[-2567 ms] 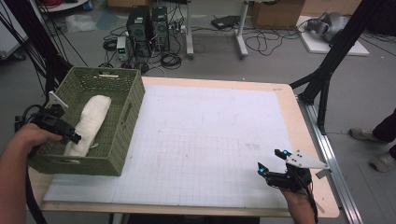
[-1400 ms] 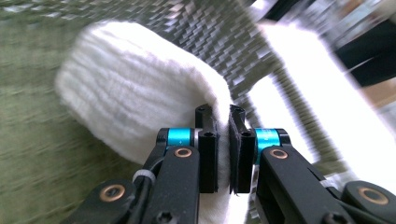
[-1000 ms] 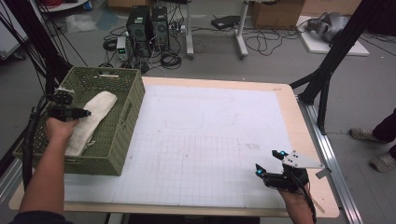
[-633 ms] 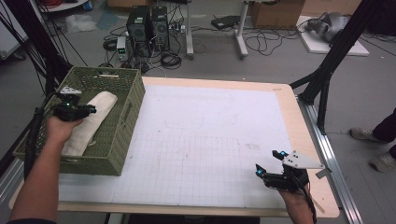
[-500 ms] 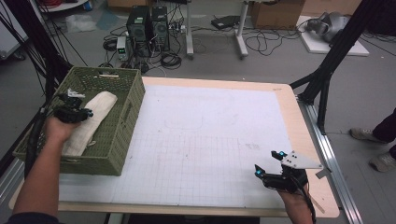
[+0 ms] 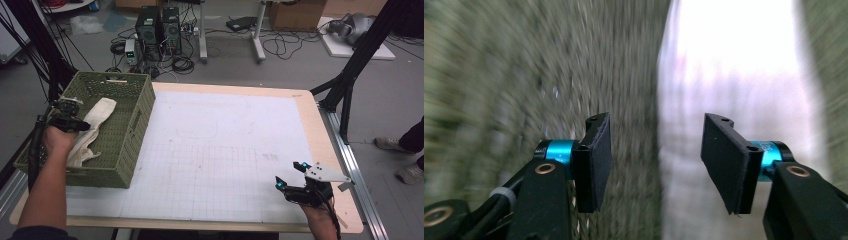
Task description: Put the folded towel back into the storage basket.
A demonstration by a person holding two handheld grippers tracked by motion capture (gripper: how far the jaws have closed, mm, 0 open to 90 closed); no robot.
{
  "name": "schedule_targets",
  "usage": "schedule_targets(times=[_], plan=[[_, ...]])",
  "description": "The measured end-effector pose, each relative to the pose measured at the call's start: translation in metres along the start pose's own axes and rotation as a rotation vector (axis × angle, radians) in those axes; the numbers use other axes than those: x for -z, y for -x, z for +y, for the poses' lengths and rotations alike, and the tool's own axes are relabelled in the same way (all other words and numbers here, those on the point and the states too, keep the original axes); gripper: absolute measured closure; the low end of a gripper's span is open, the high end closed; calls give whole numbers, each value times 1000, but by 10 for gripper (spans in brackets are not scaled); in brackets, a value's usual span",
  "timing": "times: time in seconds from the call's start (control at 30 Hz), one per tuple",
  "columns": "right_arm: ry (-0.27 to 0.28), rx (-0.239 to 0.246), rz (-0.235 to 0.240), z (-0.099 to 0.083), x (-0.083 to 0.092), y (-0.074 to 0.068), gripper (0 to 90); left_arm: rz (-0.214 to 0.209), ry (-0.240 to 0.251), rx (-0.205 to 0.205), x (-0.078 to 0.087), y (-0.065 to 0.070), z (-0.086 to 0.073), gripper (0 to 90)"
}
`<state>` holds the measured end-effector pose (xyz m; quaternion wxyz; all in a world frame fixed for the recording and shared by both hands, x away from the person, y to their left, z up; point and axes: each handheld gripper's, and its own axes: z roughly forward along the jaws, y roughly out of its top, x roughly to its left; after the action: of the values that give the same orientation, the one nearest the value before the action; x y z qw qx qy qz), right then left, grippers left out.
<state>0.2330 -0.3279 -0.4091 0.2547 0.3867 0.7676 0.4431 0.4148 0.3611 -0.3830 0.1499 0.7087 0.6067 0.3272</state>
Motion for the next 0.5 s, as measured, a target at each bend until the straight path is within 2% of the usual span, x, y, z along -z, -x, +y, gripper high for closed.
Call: schedule_targets(times=[0.07, 0.13, 0.17, 0.2, 0.23, 0.27, 0.3, 0.33, 0.4, 0.43, 0.47, 0.5], plan=[[-2, -4, 4, 1, -1, -1, 182, -37, 39, 25, 9, -1, 1, 455], [2, 0, 3, 1, -1, -1, 182, -92, 41, 27, 15, -2, 0, 483], [3, 0, 5, 2, -1, -2, 182, -118, 24, 26, 17, -2, -1, 636], [3, 3, 3, 2, -1, -2, 182, -180, -30, 4, 18, -1, -4, 681], [5, 6, 3, 3, -1, -3, 182, -189, -55, -23, 18, 2, -5, 734], [6, 6, 3, 3, -1, -3, 182, -189, -55, -23, 18, 2, -5, 765], [3, 3, 4, 3, -1, -3, 182, -193, -68, -45, 18, 4, -7, 805], [0, 2, 5, 3, -1, -3, 182, -191, -84, -59, 16, 7, -9, 813], [0, 4, 4, 3, -2, -3, 182, -216, -160, -107, 7, 13, -15, 811], [1, 7, 3, 3, -3, -2, 182, -203, -249, -172, -4, 19, -22, 765], [0, 6, 4, 3, -3, -2, 182, -203, -249, -172, -4, 19, -22, 755], [0, 3, 5, 3, -2, -3, 182, -177, -243, -167, -4, 19, -20, 732]])
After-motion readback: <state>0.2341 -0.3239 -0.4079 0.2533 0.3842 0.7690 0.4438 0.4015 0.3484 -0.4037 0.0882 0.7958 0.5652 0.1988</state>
